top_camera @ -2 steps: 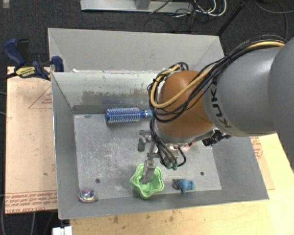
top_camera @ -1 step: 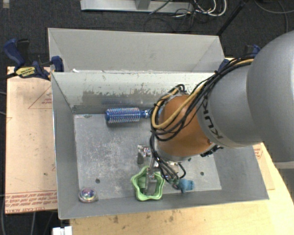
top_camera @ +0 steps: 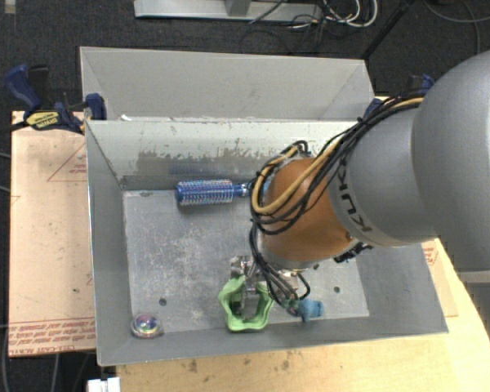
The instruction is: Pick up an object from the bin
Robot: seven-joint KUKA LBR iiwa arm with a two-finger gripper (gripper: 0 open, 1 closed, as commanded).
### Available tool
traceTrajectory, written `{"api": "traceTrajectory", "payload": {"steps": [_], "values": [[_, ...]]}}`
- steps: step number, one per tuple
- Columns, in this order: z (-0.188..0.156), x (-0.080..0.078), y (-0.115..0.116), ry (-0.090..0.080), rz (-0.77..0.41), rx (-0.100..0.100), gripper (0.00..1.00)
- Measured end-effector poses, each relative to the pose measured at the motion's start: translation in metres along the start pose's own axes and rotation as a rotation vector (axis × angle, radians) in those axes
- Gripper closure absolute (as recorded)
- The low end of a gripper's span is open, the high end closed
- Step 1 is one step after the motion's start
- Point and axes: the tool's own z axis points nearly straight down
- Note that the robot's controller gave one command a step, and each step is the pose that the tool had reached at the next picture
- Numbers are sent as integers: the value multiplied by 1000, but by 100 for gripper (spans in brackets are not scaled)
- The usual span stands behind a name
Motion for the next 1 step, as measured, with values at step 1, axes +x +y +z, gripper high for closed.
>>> {"api": "traceTrajectory", "payload": {"steps": [1], "values": [[-128,-23,1,-7,-50,1,100]]}}
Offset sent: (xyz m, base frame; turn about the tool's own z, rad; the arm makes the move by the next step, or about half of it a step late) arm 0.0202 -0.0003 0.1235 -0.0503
